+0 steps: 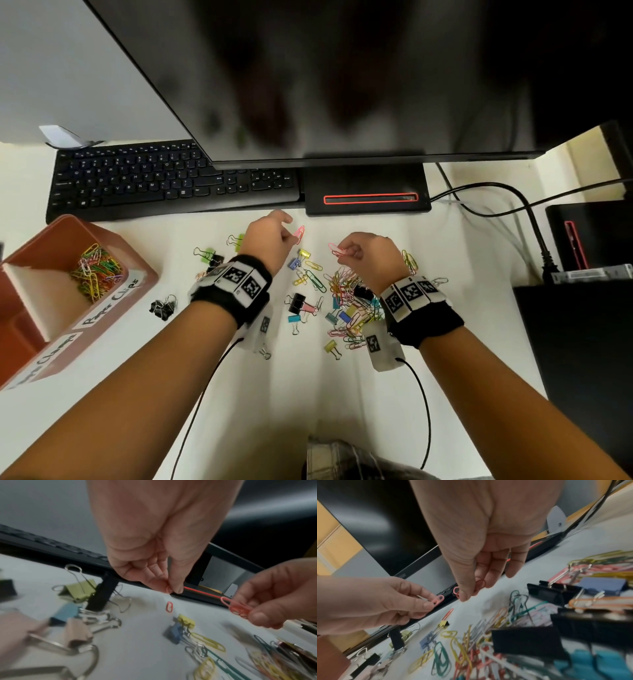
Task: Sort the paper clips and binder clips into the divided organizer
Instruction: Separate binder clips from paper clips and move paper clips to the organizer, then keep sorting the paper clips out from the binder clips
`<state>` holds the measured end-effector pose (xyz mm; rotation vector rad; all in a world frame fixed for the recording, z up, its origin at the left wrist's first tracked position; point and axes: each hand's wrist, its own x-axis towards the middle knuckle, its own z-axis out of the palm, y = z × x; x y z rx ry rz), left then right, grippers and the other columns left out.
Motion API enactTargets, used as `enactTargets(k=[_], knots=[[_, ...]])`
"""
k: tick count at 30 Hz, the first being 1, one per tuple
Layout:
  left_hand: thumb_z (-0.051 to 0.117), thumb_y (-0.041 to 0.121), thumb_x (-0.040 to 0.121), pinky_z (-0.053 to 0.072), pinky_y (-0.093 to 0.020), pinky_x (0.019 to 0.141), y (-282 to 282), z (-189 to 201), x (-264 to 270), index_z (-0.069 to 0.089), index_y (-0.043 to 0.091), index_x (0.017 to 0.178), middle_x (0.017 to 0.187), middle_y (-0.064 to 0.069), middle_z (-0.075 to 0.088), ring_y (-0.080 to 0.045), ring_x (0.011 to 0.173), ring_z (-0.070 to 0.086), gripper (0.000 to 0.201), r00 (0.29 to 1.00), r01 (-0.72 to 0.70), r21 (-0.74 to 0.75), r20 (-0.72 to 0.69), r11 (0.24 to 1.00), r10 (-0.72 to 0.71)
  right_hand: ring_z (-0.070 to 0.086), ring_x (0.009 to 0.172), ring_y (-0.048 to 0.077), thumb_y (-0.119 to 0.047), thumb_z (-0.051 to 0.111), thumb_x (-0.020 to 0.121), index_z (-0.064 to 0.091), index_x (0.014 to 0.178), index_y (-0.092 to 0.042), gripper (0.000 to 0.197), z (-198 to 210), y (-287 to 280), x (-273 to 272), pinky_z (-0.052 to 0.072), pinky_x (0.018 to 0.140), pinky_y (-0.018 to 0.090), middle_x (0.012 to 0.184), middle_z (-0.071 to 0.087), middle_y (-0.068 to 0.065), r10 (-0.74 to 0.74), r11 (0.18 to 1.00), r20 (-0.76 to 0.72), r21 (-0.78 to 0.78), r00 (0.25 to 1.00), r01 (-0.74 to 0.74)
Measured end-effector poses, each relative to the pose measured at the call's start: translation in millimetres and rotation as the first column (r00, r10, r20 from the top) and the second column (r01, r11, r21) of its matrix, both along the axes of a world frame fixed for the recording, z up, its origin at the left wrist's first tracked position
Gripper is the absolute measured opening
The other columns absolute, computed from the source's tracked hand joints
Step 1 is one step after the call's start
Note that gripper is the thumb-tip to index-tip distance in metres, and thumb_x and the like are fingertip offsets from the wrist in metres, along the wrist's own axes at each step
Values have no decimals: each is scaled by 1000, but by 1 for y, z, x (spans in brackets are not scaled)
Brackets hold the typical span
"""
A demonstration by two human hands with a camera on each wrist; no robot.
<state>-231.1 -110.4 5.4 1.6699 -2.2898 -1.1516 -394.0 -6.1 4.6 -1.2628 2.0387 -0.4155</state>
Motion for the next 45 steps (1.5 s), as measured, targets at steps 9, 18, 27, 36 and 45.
enactTargets(k=[9, 18, 27, 36, 45], knots=[[55, 22, 89, 47, -39, 84, -6, -25, -23, 64, 21, 90, 107, -5, 53, -26, 85, 59, 9, 940, 196, -100, 301, 975, -158, 61, 85, 17, -29, 69, 80, 62, 108, -20, 31, 8, 14, 0, 52, 82, 36, 84, 65, -3, 120, 985, 34, 121, 992, -123], [51, 16, 91, 39, -38, 90, -7, -22, -22, 55, 18, 105, 106, -7, 58, -27, 100, 55, 15, 841, 385, -86, 442, 919, -312, 63, 93, 24, -32, 66, 81, 60, 110, -18, 33, 0, 18, 26, 48, 82, 34, 98, 70, 2, 203, 956, -167, 247, 965, -158], [58, 26, 88, 44, -31, 81, 3, 5, 4, 62, 14, 91, 90, -2, 55, -21, 85, 55, 13, 881, 462, -26, 128, 886, -456, 58, 94, 25, -25, 67, 82, 71, 95, -16, 16, -12, 15, 24, 51, 80, 35, 100, 62, 6, 235, 964, -182, 166, 955, -206], [65, 23, 84, 48, -32, 84, 48, -6, 33, 63, 14, 106, 95, -5, 67, -22, 89, 61, 24, 952, 264, 51, 148, 963, -269, 61, 86, 19, -22, 65, 85, 66, 87, -16, 7, -5, 25, 18, 53, 79, 34, 90, 69, 3, 160, 984, -67, 89, 985, -154], [63, 18, 84, 47, -30, 84, 51, -21, 13, 65, 11, 97, 99, -9, 58, -26, 89, 59, 14, 950, 300, -19, 99, 954, -297, 64, 79, 14, -17, 70, 80, 66, 84, -17, 6, 6, 32, 15, 54, 73, 30, 88, 70, 1, 27, 1000, 28, -8, 999, -26]])
